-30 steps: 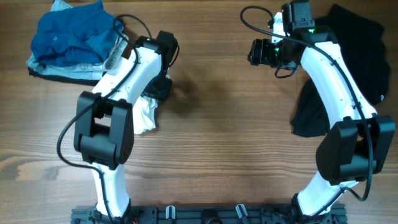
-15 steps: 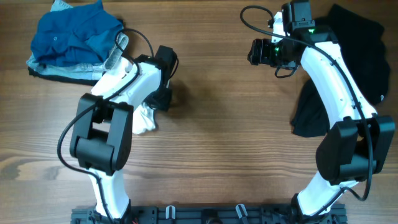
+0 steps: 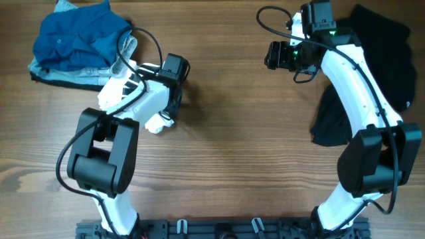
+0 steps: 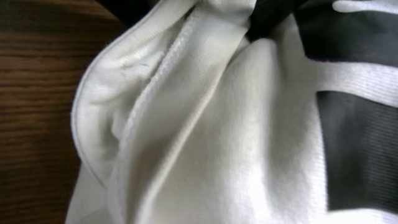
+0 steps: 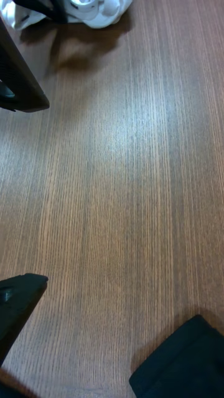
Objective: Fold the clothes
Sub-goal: 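Carry the white bundle with the left gripper toward the blue stack, then lower the white bundle onto the top of the blue stack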
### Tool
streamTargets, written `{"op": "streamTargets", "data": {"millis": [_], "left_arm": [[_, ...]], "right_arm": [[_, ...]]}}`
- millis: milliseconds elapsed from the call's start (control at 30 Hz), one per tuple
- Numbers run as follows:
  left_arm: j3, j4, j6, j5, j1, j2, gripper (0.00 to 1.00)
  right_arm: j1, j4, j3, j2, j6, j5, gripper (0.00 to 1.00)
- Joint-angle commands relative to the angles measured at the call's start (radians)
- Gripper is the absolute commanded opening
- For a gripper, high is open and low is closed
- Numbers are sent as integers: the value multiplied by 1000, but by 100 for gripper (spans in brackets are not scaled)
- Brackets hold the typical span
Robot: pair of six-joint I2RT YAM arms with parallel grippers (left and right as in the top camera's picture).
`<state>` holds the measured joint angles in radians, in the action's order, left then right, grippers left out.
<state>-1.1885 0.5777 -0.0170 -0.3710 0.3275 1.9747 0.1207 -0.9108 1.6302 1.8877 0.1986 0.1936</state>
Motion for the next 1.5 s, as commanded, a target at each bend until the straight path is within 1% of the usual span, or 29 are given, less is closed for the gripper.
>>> {"op": "streamTargets", "data": {"millis": [0,33,67,100,133,167,200,333,467,533,600,700,767,900,1000,1100,1167,1267,1367,1400,1467], "left_arm": [[146,-68,-52,82,-18,154,37],[155,-82,-59,81,-18,155,32],[163,-93,-70,82,-18,155,7],[163,-96,-70,82,-18,155,4],[162,-97,-82,82,-18,155,4],[146,-76,-132,87,-18,151,4],[117,-29,-152,92,-18,134,4],[-18,155,-152,97,-18,37,4],[-172,290,-145,81,-22,-66,4],[-279,348,-117,69,-32,-128,4],[-338,368,-117,45,-38,-164,4],[-393,377,-64,8,-43,-211,4],[-413,378,-45,-75,-45,-232,4],[-464,377,48,-231,-47,-241,4],[-516,346,133,-317,-61,-241,4],[-587,271,226,-385,-93,-241,4],[-637,193,297,-413,-125,-241,4],[-704,87,409,-416,-176,-241,4],[-719,-28,490,-412,-237,-241,4],[-719,-69,514,-393,-274,-237,4],[-719,-100,519,-346,-328,-228,4]], "right_arm": [[-3,-1,10,-13,-15,-13,84],[-3,-2,10,-13,-16,-13,84],[-3,-3,10,-13,-16,-13,84],[-3,-3,10,-13,-16,-13,84],[-3,-2,10,-13,-15,-13,84],[-3,-3,10,-13,-16,-13,84],[-3,-6,10,-13,-15,-13,84],[-3,-6,10,-13,-16,-13,84],[-3,-6,10,-13,-16,-13,84],[-3,-6,10,-13,-15,-13,84],[-3,-6,10,-13,-16,-14,84],[-3,-6,10,-13,-16,-13,84],[-3,-6,10,-13,-16,-14,84],[-3,-4,10,-13,-15,-13,84],[-3,-5,10,-13,-15,-13,84],[-3,-5,10,-13,-16,-13,84],[-3,-5,10,-13,-16,-13,84],[-3,-7,10,-13,-16,-13,84],[-3,-10,10,-13,-16,-13,84],[-3,-10,10,-13,-16,-13,84],[-2,-10,10,-13,-15,-13,84]]}}
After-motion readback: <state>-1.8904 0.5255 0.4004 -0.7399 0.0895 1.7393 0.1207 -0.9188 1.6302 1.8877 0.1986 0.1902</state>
